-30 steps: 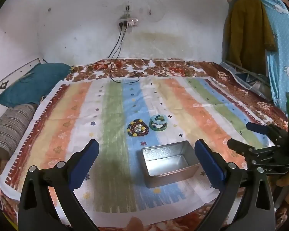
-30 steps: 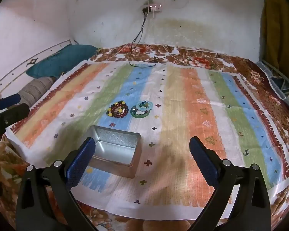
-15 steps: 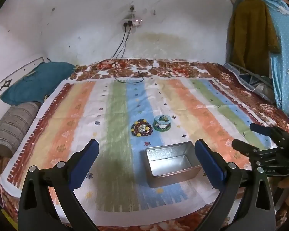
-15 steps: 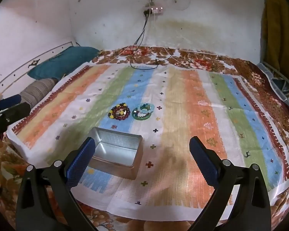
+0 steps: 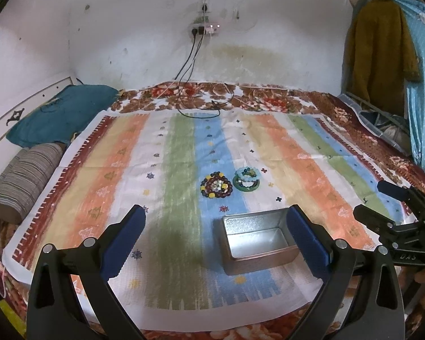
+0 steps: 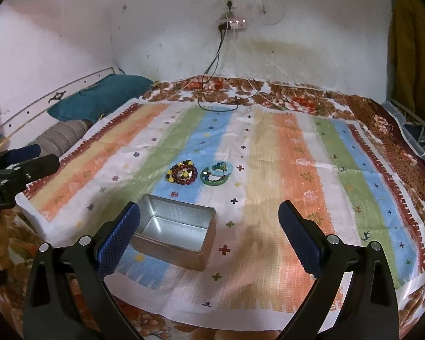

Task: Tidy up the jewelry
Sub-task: 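Move both tools toward the bracelet piles beside the silver tin, then lower left tool onto yellow-black bead bracelet while right tool lowers onto light-blue bead bracelet, then close left gripper on yellow-black bracelet while right gripper closes on light-blue bracelet, then lift yellow-black bracelet with left tool while right tool lifts light-blue bracelet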

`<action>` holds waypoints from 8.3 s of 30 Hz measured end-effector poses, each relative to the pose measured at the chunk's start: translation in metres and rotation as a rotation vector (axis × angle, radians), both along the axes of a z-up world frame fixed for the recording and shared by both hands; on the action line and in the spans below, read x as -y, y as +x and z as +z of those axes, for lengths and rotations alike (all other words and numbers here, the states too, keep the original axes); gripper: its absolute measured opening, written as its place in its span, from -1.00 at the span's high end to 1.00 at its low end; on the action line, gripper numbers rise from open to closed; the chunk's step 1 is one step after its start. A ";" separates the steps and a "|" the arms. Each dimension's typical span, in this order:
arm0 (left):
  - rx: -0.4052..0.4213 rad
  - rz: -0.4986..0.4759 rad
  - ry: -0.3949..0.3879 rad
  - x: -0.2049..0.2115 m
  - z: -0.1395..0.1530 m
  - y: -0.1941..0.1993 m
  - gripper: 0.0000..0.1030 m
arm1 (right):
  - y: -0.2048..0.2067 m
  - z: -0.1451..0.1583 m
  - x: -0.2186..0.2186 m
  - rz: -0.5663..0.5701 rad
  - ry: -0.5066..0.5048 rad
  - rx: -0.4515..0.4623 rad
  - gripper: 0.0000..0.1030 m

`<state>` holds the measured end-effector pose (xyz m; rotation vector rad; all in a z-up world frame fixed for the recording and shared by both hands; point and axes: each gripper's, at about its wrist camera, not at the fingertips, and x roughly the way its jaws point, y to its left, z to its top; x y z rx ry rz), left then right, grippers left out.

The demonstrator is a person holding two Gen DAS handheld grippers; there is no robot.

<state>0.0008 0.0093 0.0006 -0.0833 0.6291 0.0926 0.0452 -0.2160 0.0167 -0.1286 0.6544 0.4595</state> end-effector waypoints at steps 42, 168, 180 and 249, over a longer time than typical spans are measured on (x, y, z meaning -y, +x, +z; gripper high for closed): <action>-0.272 0.078 0.020 -0.022 -0.025 0.132 -0.89 | 0.120 -0.018 -0.026 -0.048 -0.010 -0.160 -0.93; -0.600 0.048 -0.246 -0.079 -0.192 0.271 0.43 | 0.313 -0.188 -0.093 -0.128 -0.094 -0.525 0.63; -0.617 0.084 -0.122 -0.071 -0.194 0.275 0.82 | 0.311 -0.186 -0.096 -0.113 -0.120 -0.510 0.64; -0.260 -0.131 -0.149 0.007 -0.017 0.144 0.82 | 0.121 -0.021 -0.054 0.078 -0.027 -0.239 0.76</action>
